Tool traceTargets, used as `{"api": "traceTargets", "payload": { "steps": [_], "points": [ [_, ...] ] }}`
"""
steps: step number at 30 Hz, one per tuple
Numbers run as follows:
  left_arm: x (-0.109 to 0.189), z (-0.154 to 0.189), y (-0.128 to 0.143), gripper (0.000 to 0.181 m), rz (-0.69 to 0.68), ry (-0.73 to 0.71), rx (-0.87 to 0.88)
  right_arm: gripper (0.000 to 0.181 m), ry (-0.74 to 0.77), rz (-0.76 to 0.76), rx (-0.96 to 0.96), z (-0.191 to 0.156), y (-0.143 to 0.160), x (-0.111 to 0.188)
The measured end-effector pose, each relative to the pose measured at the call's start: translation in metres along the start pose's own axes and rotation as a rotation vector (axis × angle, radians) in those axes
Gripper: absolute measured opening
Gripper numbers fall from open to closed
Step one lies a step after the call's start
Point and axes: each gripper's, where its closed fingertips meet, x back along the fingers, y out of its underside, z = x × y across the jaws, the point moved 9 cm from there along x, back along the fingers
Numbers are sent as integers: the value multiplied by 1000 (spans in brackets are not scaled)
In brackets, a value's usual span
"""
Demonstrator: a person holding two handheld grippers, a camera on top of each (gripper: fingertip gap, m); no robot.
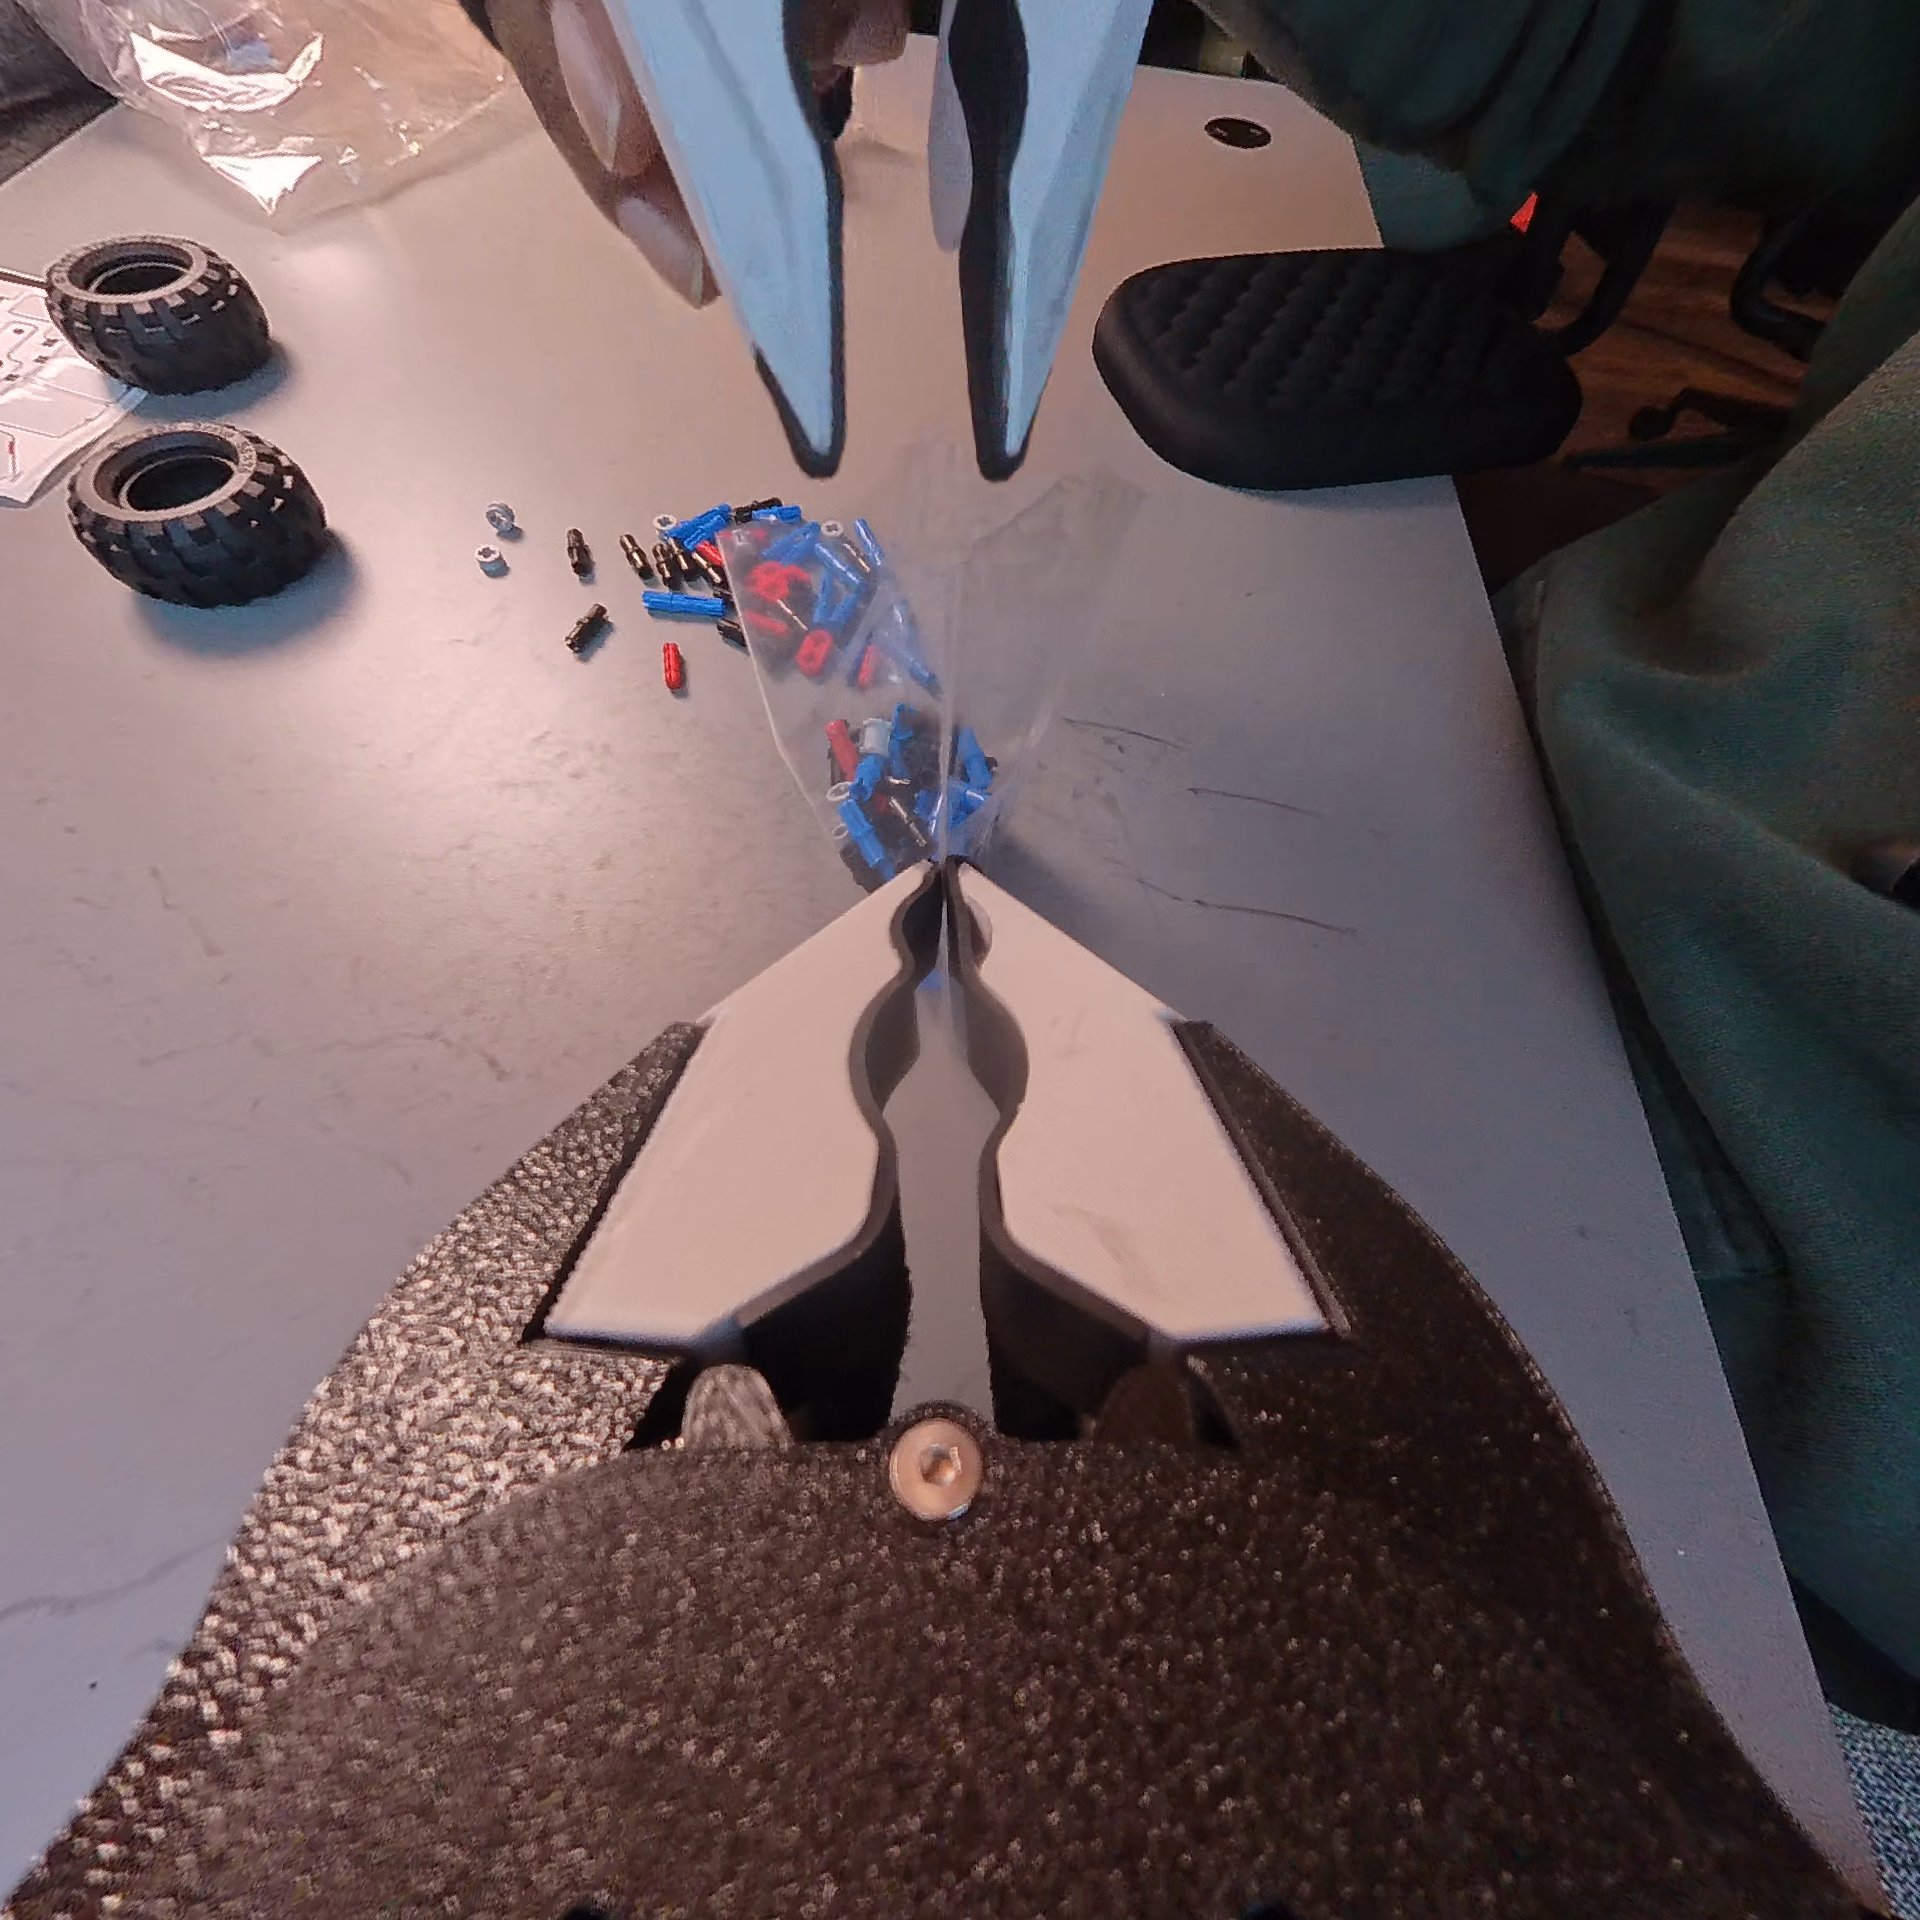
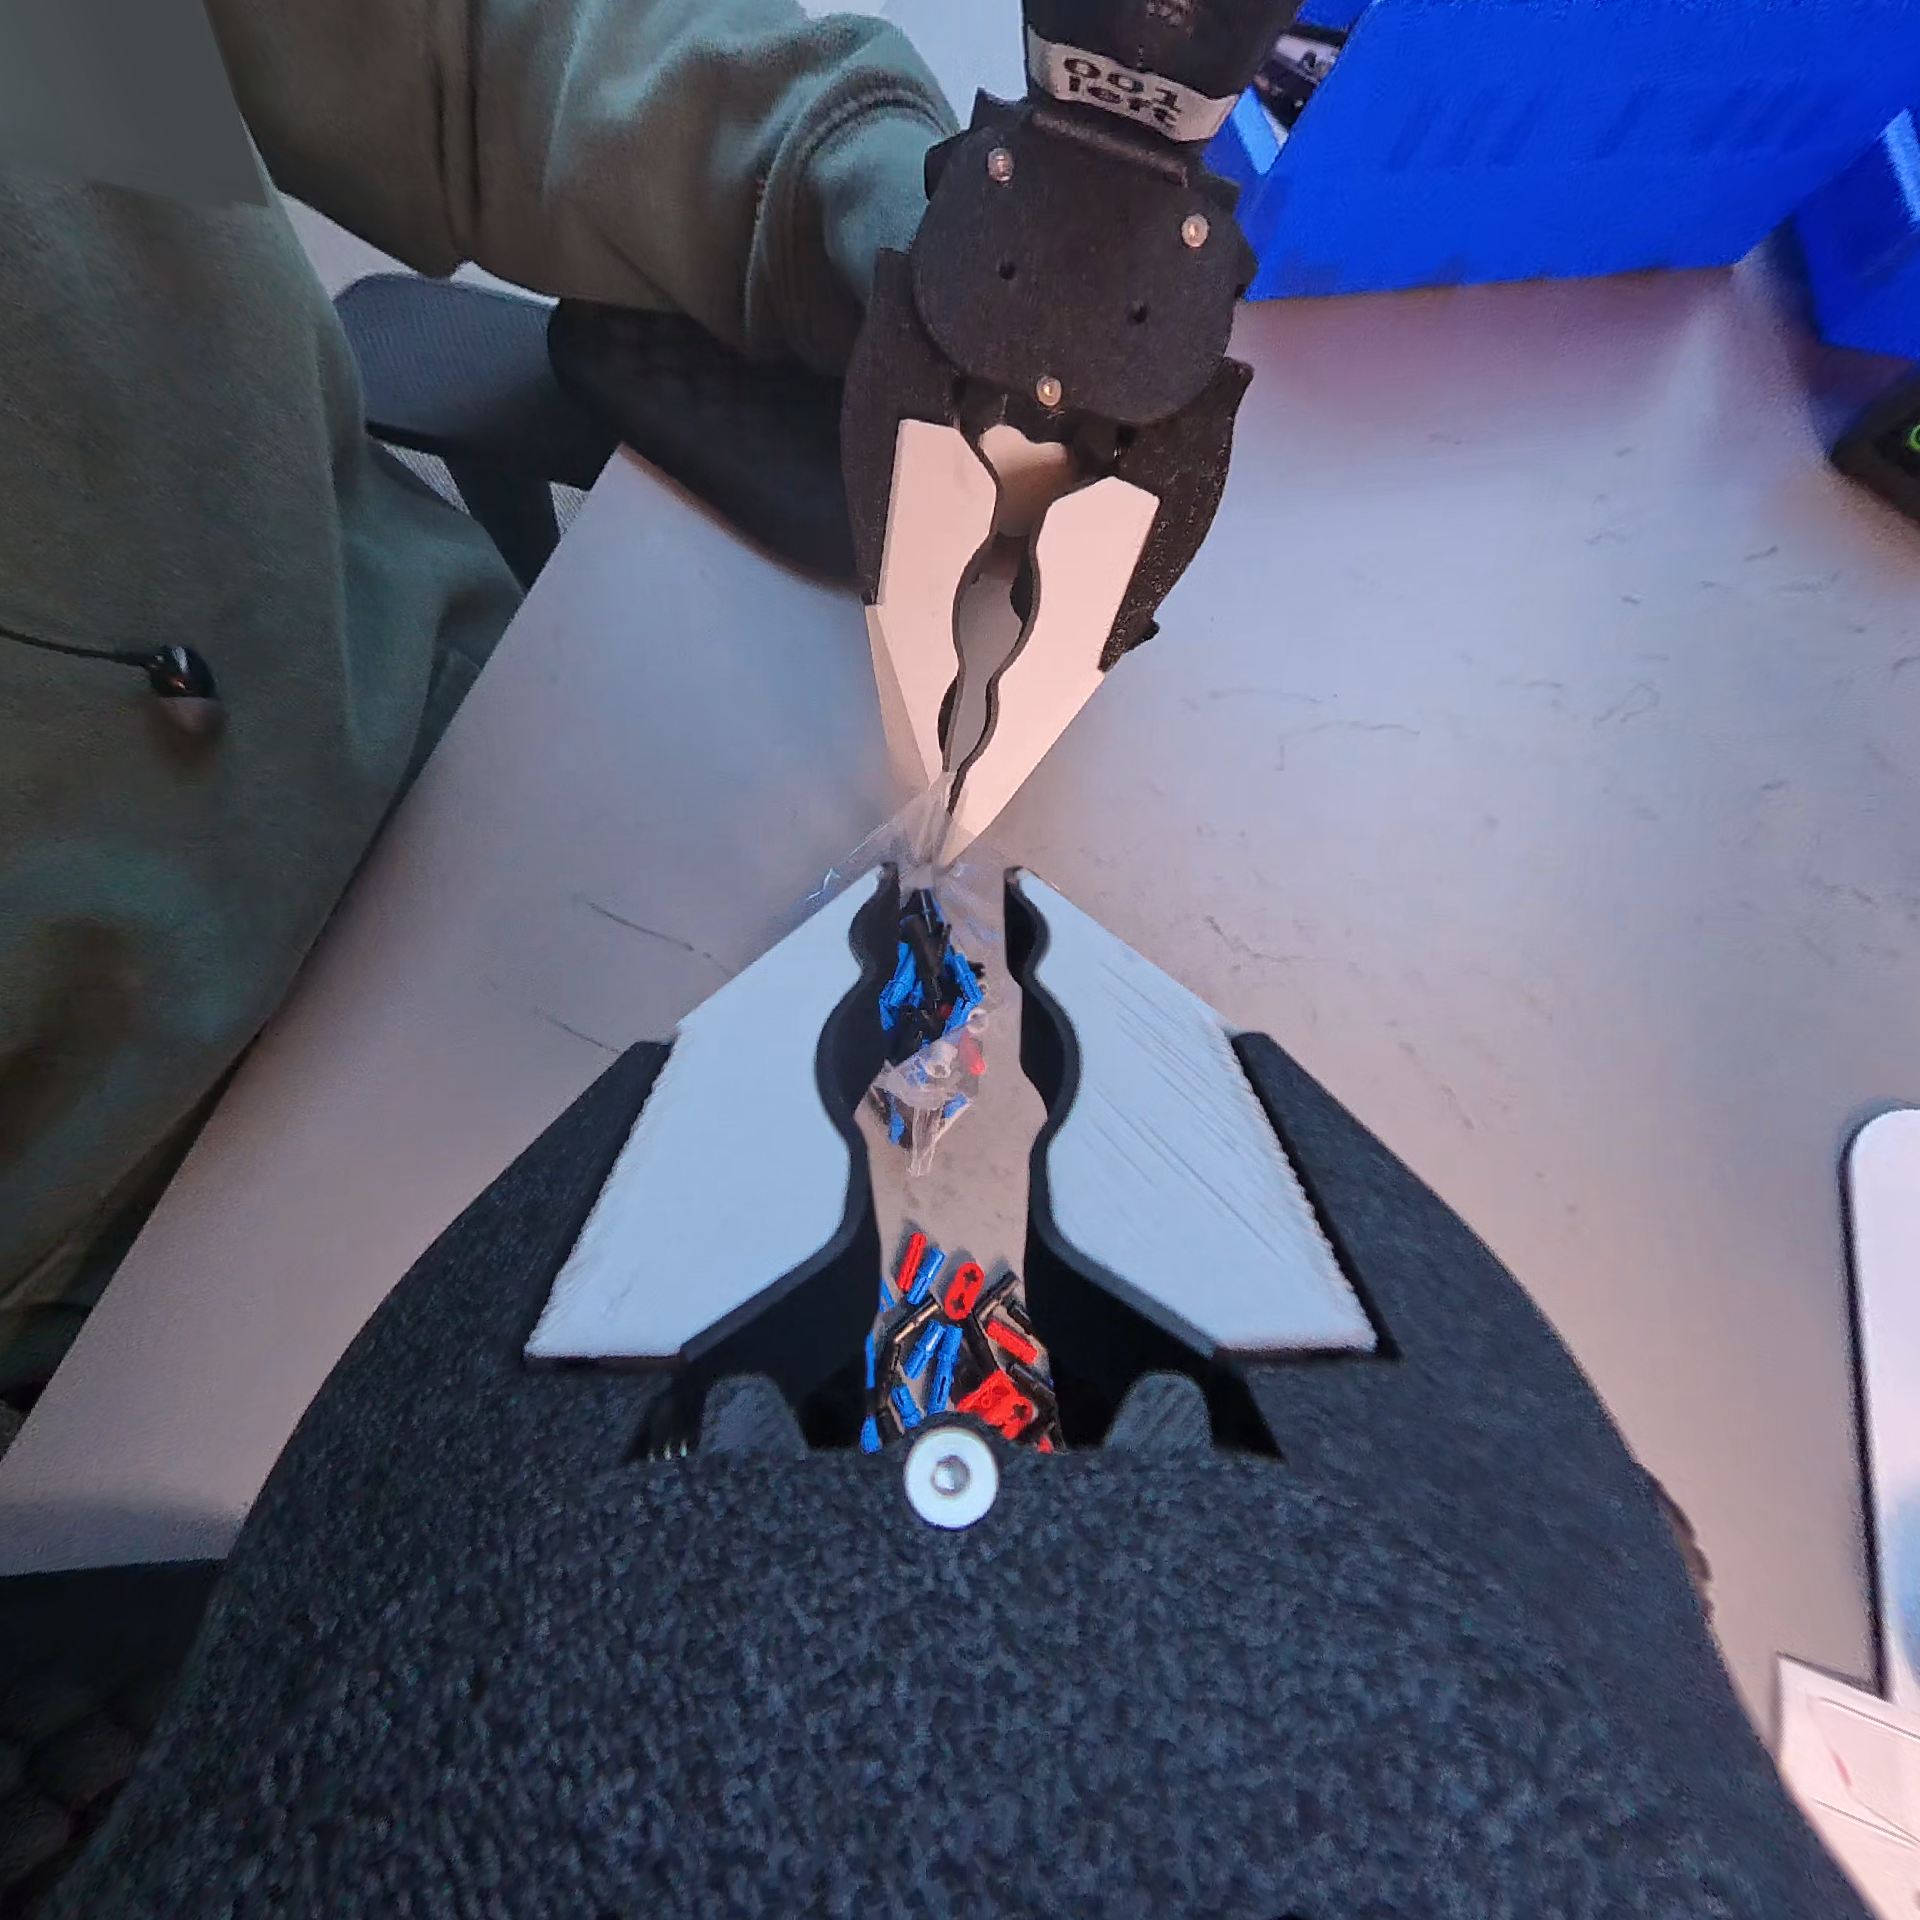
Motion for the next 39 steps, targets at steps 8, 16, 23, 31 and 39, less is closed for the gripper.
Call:
{"api": "traceTargets", "payload": {
  "steps": [8, 16, 23, 31, 39],
  "points": [
    [0, 0, 0, 0, -1, 7, -2, 16, 124, -206, -188, 33, 83, 10],
    [0, 0, 0, 0, 2, 4, 3, 3, 127, -340, -189, 38, 108, -11],
    [1, -2, 1, 0, 1, -2, 5, 2, 70, -43, -89, 24, 30, 10],
    [1, -1, 1, 0, 2, 1, 3, 15, 86, -4, -88, 27, 17, 16],
    [0, -1, 1, 0, 3, 2, 4, 15, 176, -317, -279, 56, 116, 5]
  ]
}}
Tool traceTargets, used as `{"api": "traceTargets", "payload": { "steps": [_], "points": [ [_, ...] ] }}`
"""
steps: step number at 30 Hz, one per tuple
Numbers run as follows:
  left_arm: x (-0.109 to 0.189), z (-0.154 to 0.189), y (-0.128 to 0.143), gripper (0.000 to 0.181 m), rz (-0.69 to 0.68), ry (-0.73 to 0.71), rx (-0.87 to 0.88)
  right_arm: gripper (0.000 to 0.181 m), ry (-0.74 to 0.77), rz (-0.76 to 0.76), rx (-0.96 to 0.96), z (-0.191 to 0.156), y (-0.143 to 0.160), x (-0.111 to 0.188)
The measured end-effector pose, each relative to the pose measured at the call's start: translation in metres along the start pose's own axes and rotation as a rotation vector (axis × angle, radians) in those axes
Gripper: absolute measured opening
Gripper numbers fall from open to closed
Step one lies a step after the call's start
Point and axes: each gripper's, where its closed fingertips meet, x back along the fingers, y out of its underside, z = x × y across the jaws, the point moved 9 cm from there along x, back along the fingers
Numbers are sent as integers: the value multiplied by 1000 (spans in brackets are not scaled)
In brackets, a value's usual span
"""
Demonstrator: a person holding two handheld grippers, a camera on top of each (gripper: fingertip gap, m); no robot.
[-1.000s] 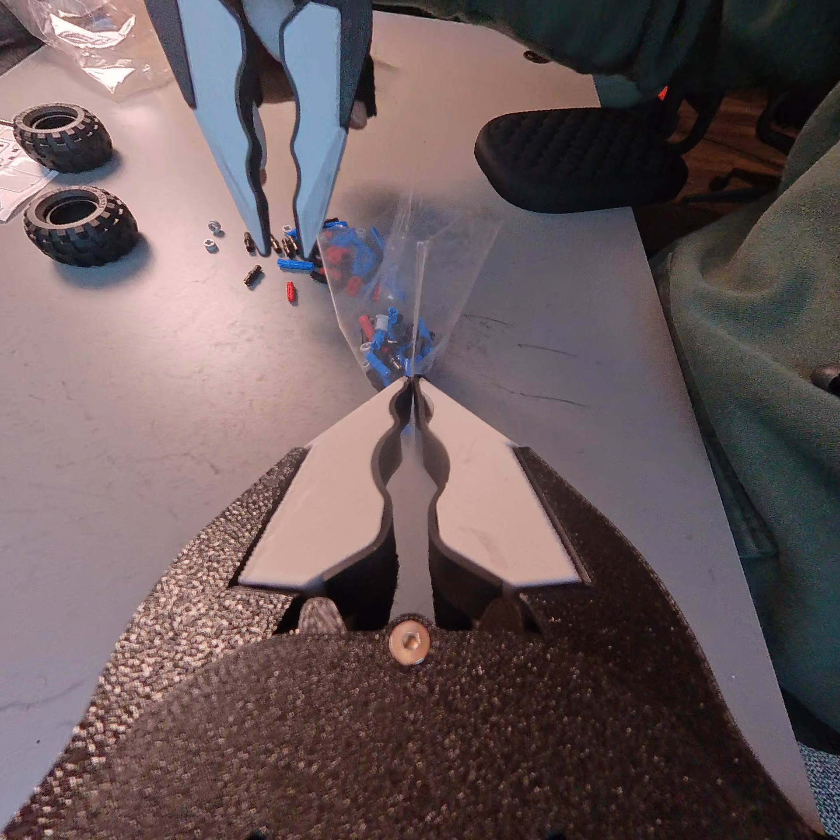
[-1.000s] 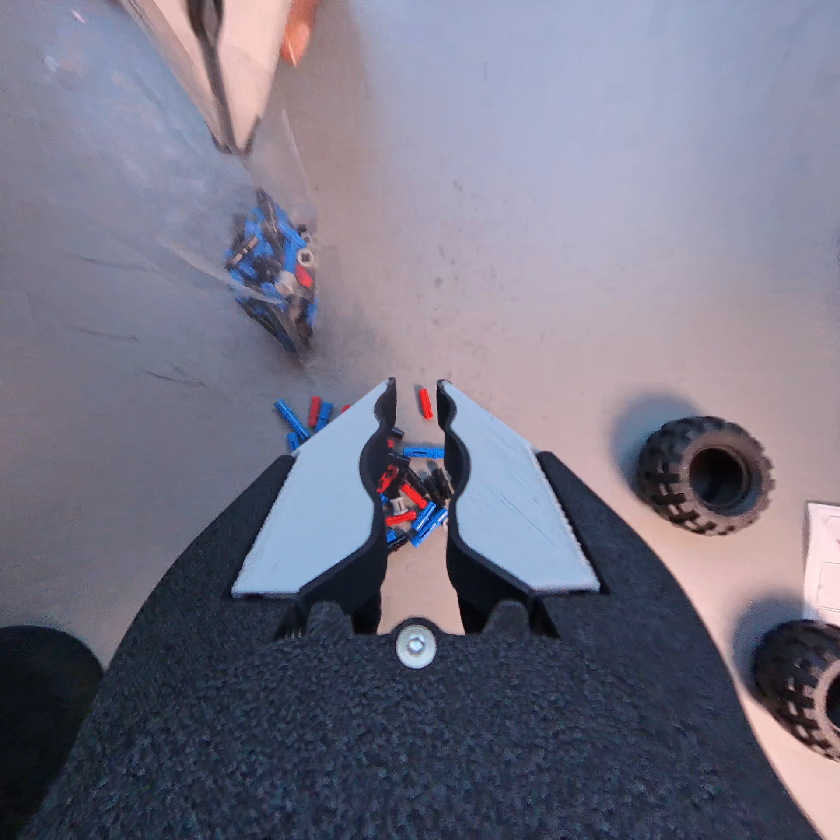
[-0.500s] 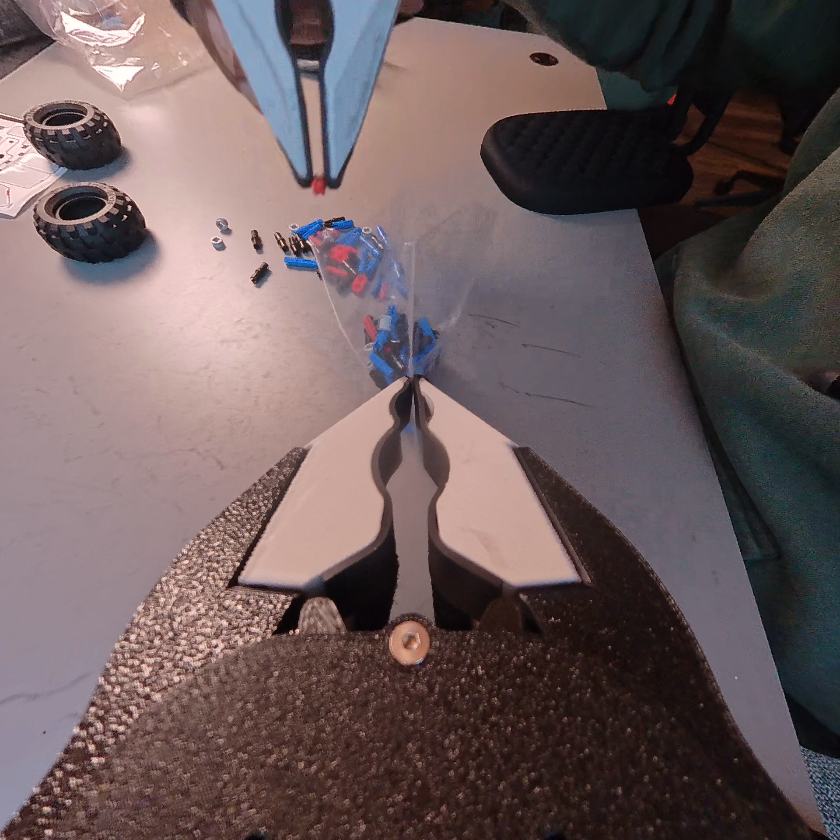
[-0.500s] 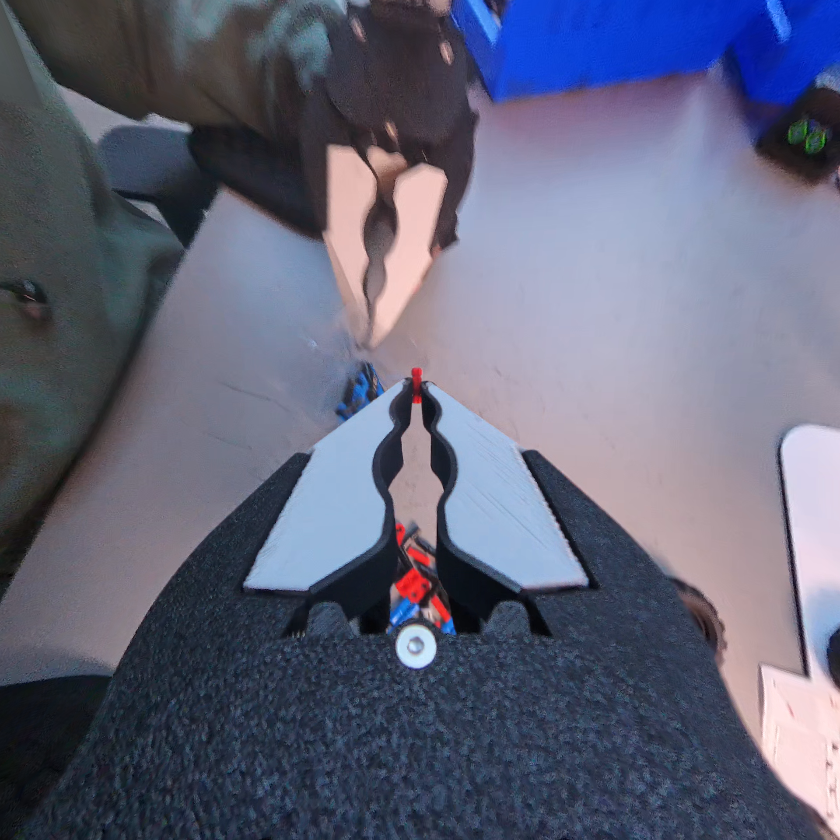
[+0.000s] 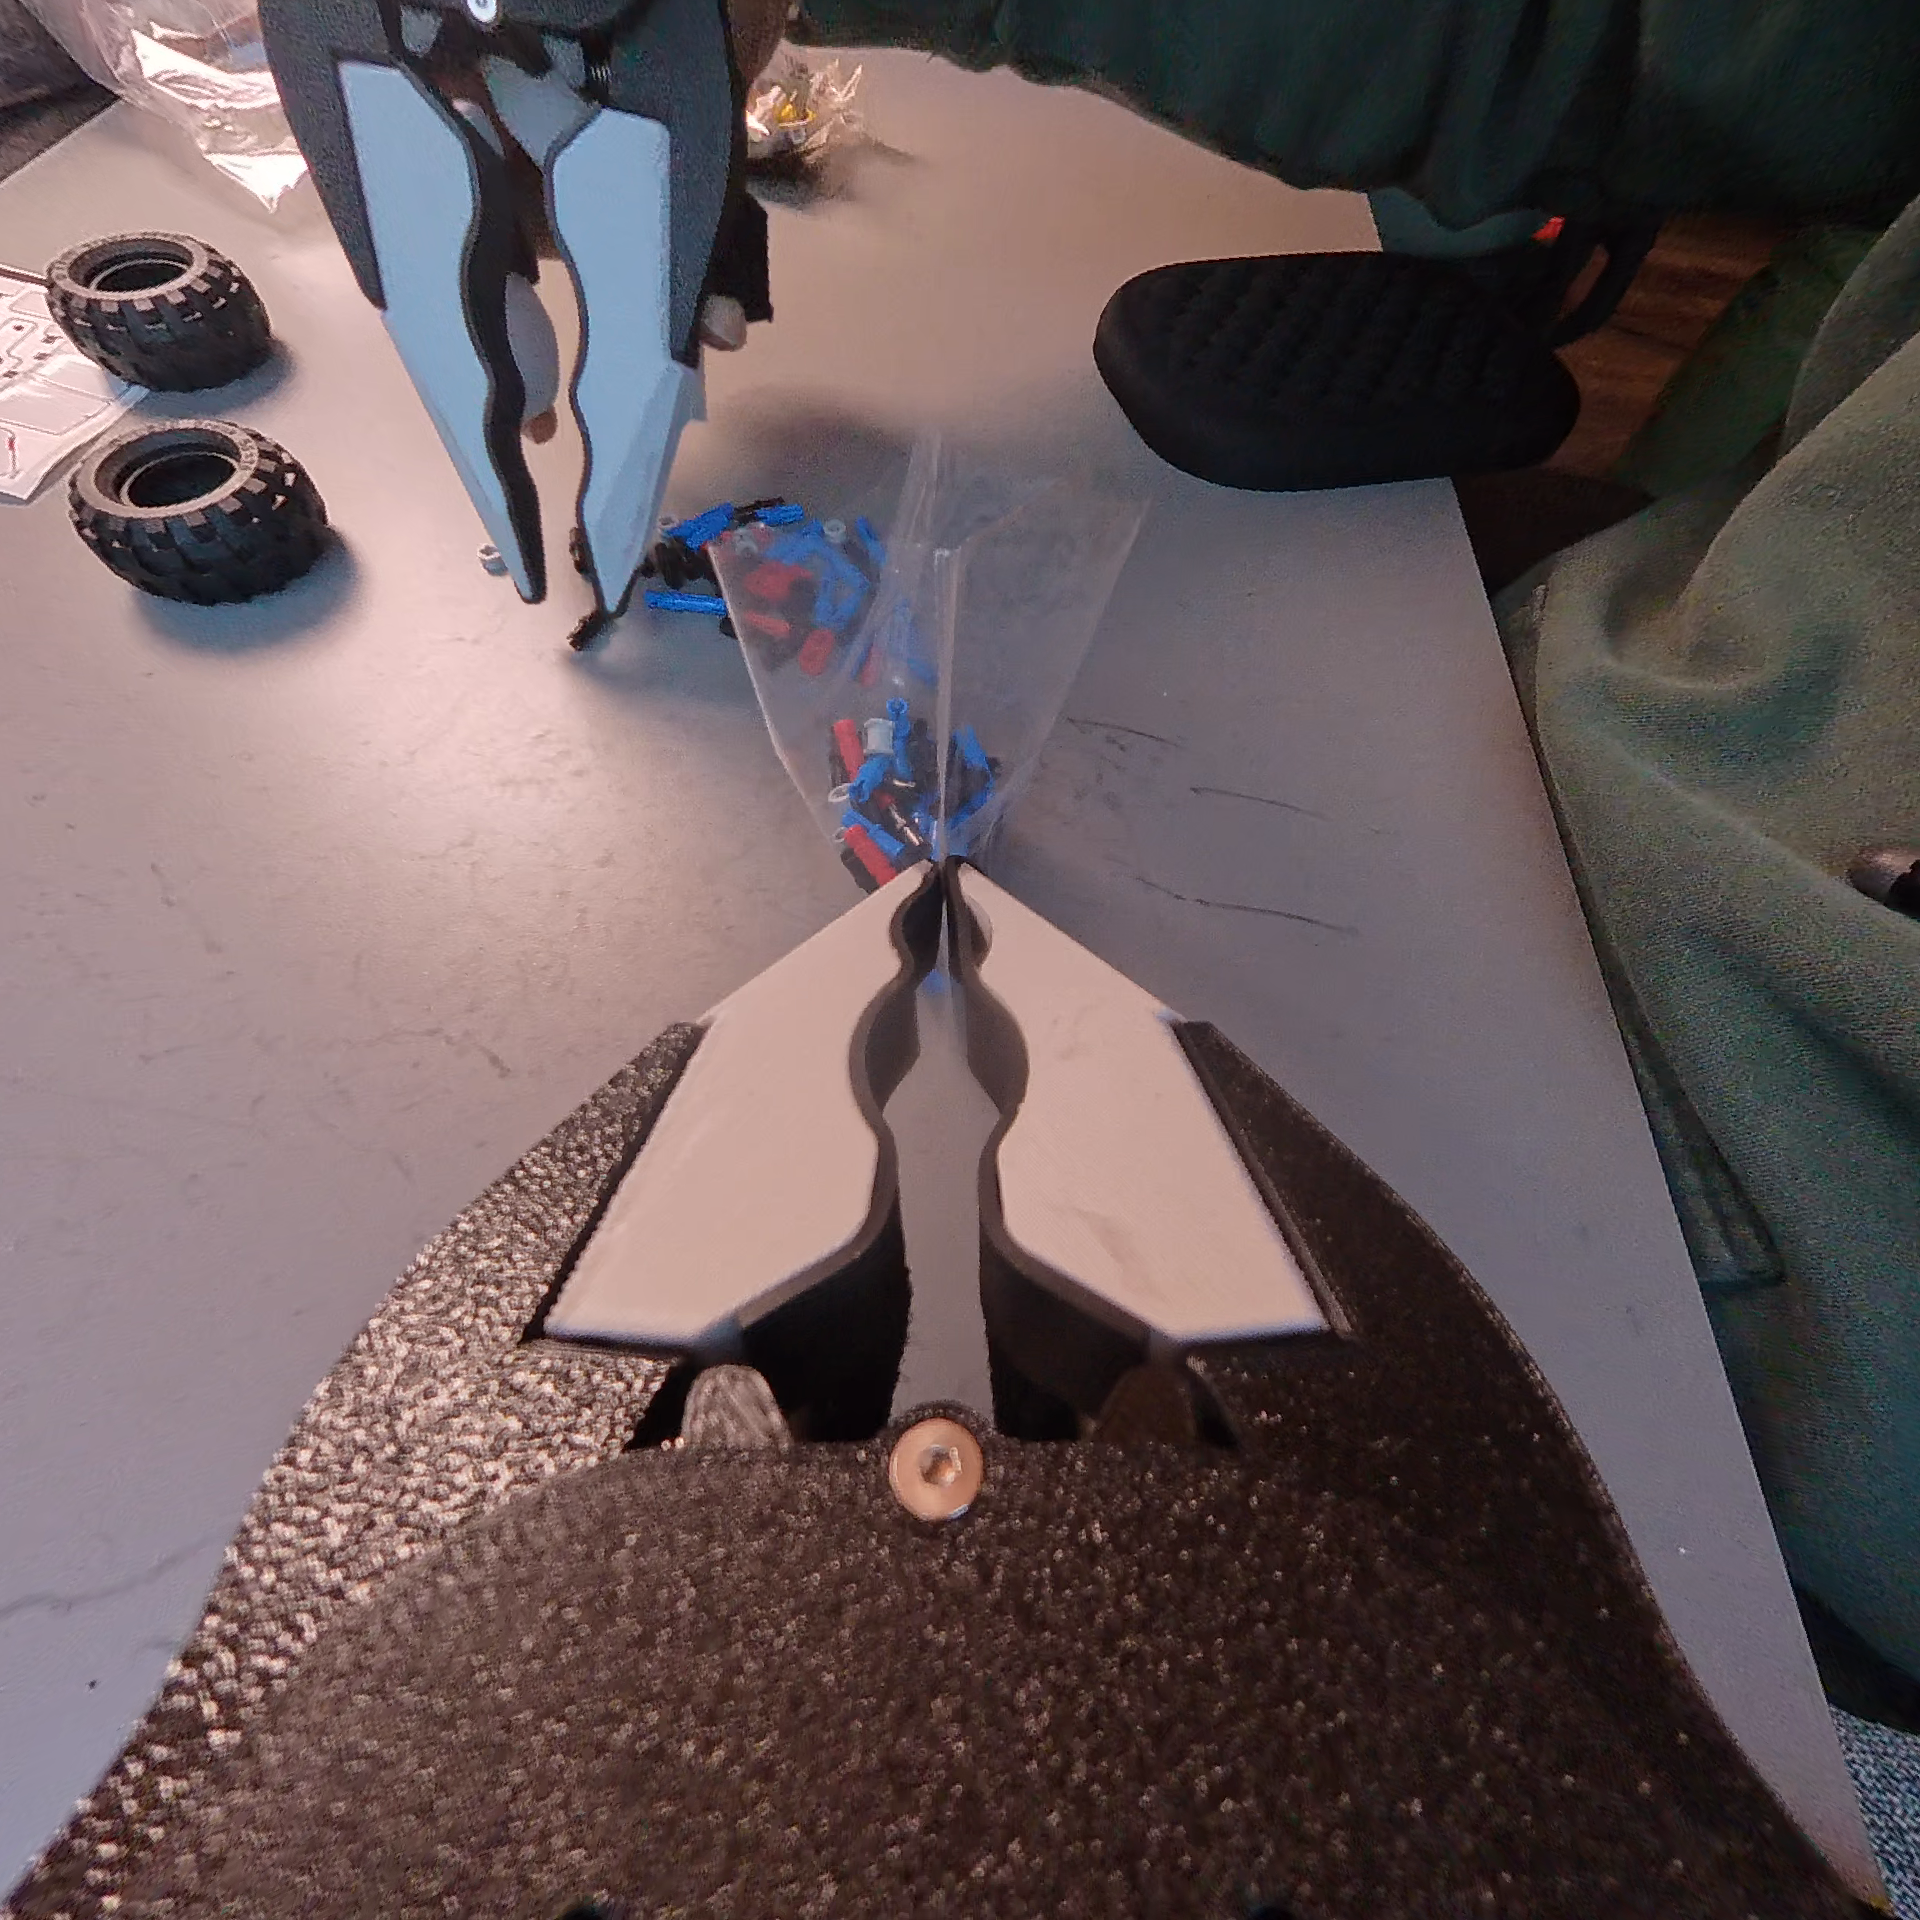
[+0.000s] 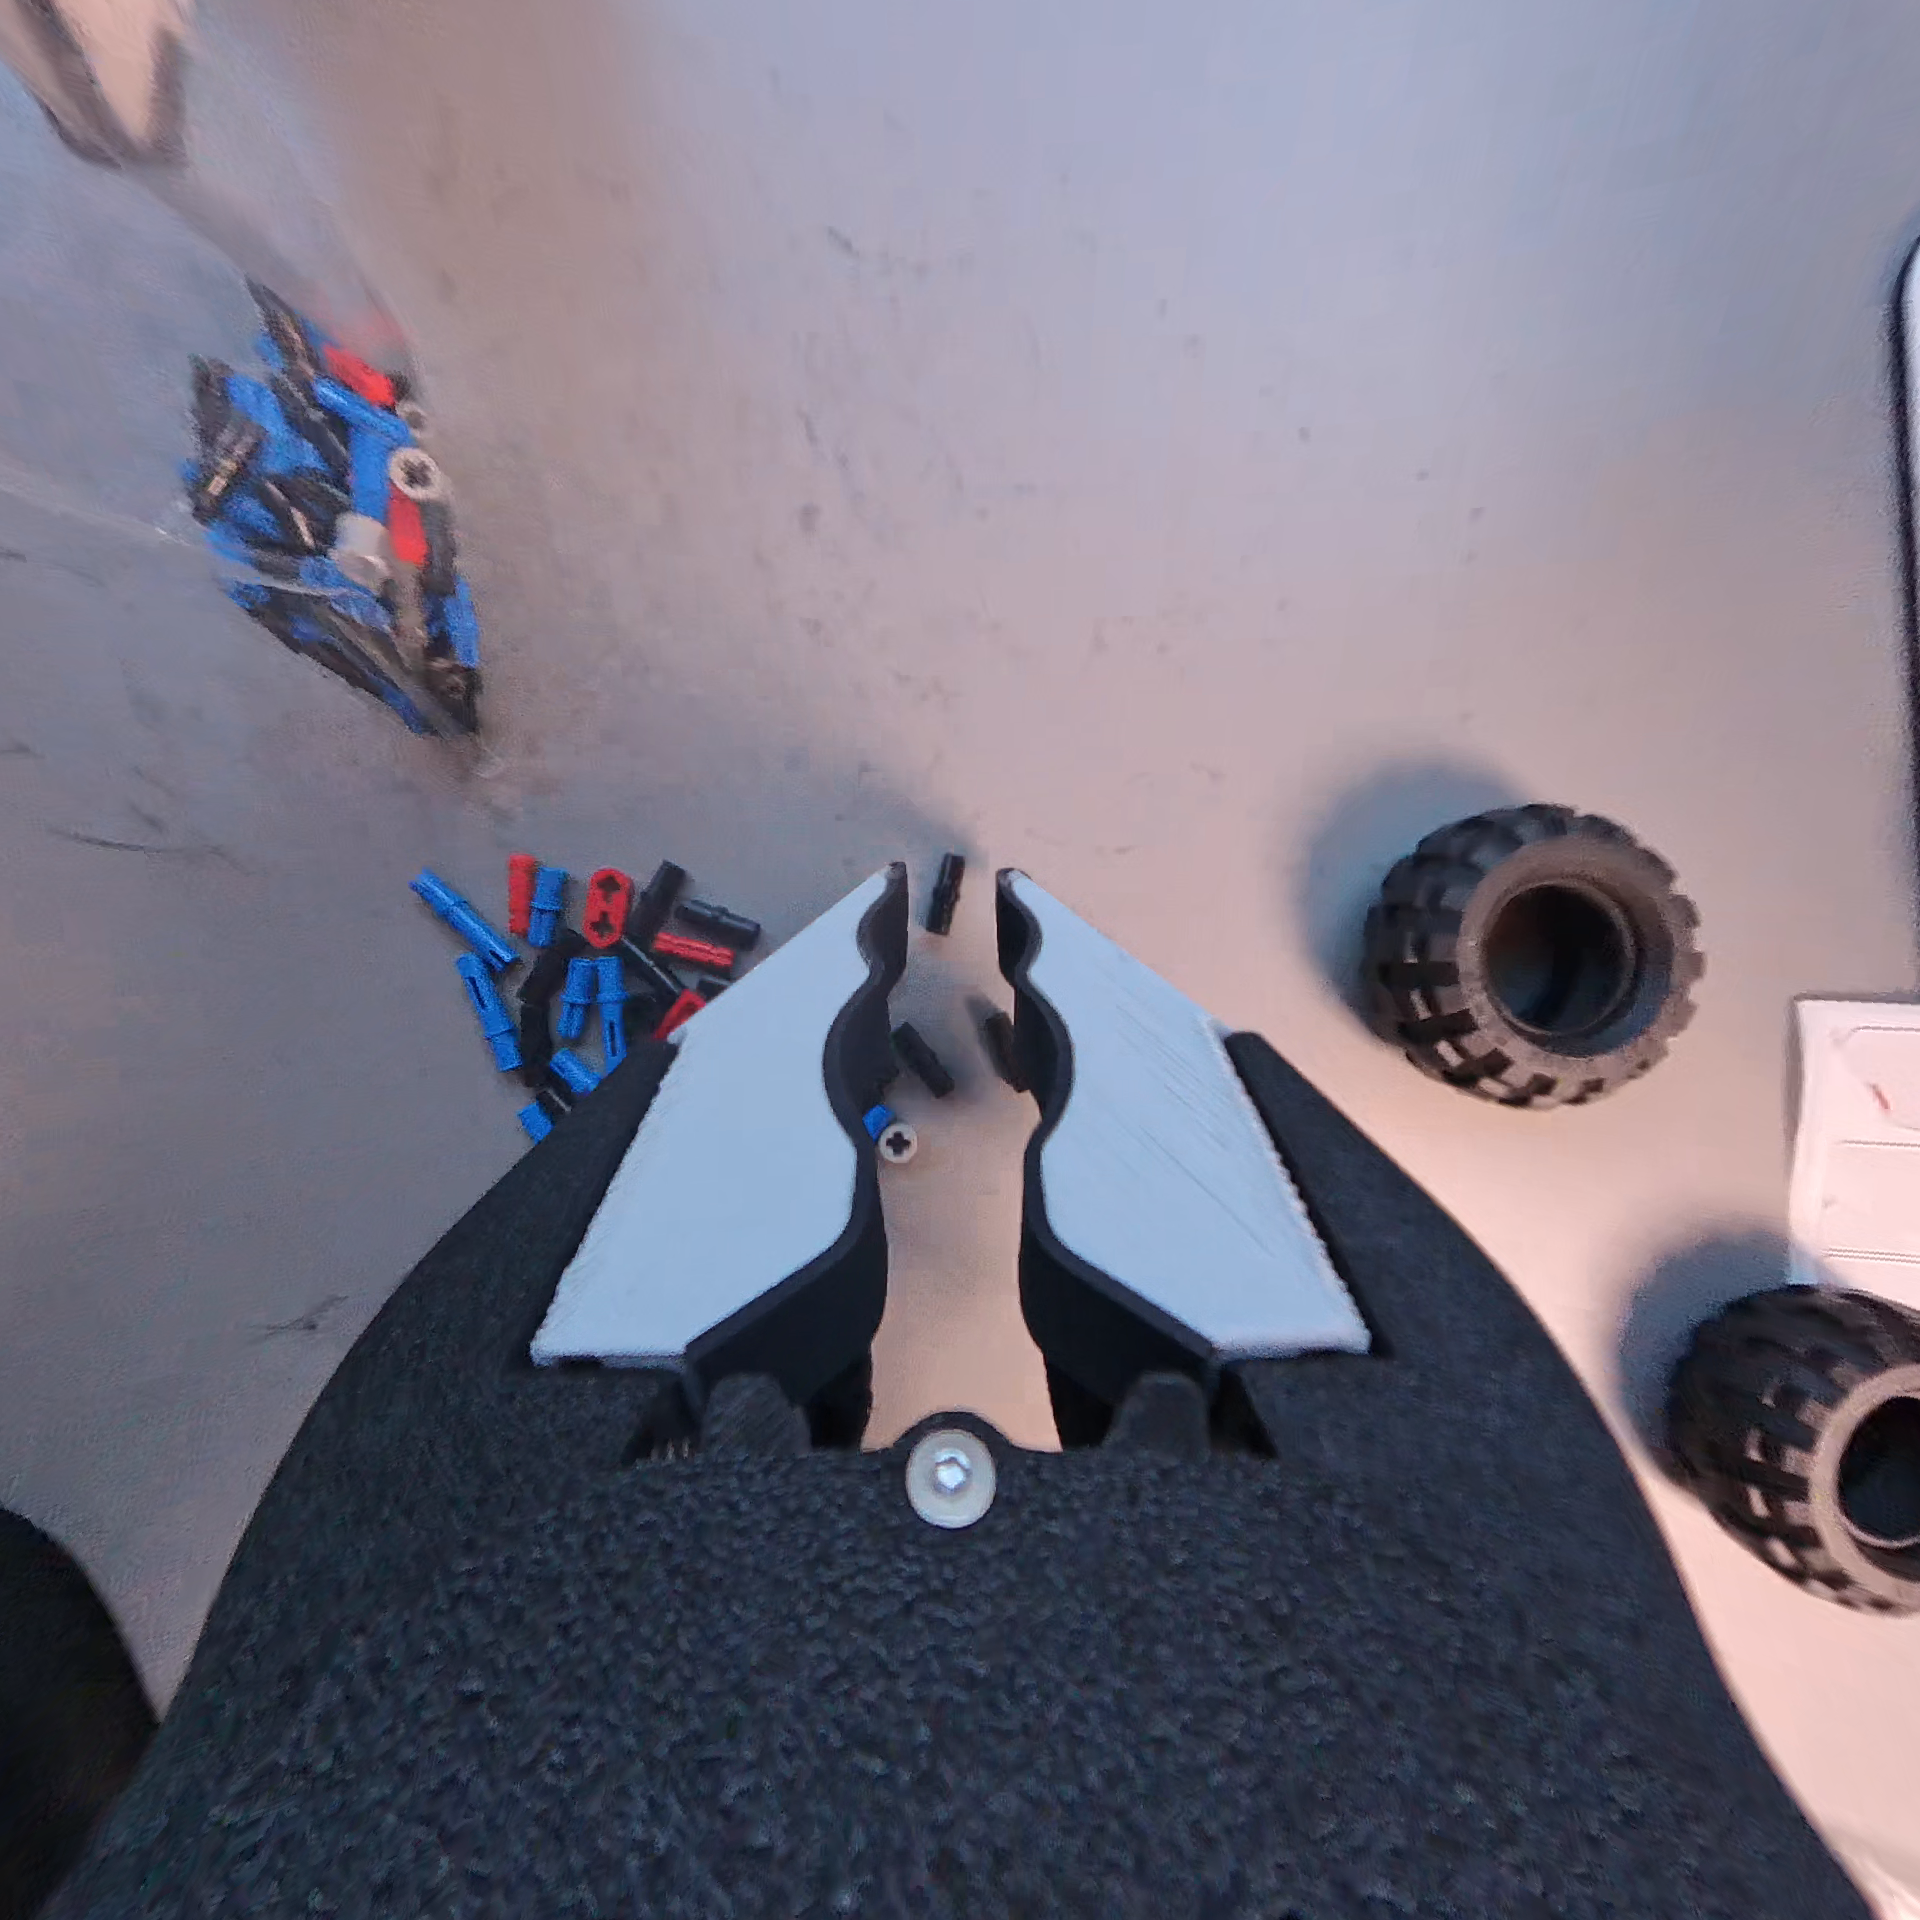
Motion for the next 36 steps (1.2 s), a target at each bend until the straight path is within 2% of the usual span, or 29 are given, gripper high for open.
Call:
{"api": "traceTargets", "payload": {
  "steps": [3, 5, 8, 11, 13, 15, 19, 23, 25, 27, 31, 36],
  "points": [
    [0, 0, 0, 0, 1, 0, 3, 3, 9, 1, 1, 1, 3, -4],
    [0, 0, 0, 0, 3, 2, 5, 2, 12, 10, 16, 1, -1, 0],
    [0, -1, 0, 0, 3, 0, 7, 3, -45, 152, 56, -13, -30, 16],
    [0, -1, 0, 0, 3, 0, 6, 2, -184, 317, 148, -46, -70, 35],
    [0, -1, 0, 0, 3, 0, 5, 3, -246, 344, 198, -63, -85, 38],
    [0, 0, 0, 0, 2, 0, 4, 12, -248, 325, 225, -69, -88, 35],
    [0, 0, 0, 0, 2, 4, 2, 14, -173, 344, 135, -43, -72, 42],
    [0, 0, 0, 0, 2, 7, 1, 13, 54, 103, 29, 11, -15, 33],
    [0, 1, 0, 0, 1, 7, -1, 13, 74, 29, -43, 27, 13, 26],
    [0, 1, 0, 0, 1, 8, -1, 13, 67, 19, -83, 33, 28, 19],
    [-1, 0, 0, 0, 5, 10, 5, 15, 52, 47, -94, 33, 29, 10],
    [0, 0, 0, 0, 3, 8, 3, 6, 44, 25, -69, 32, 26, 6]
  ]
}}
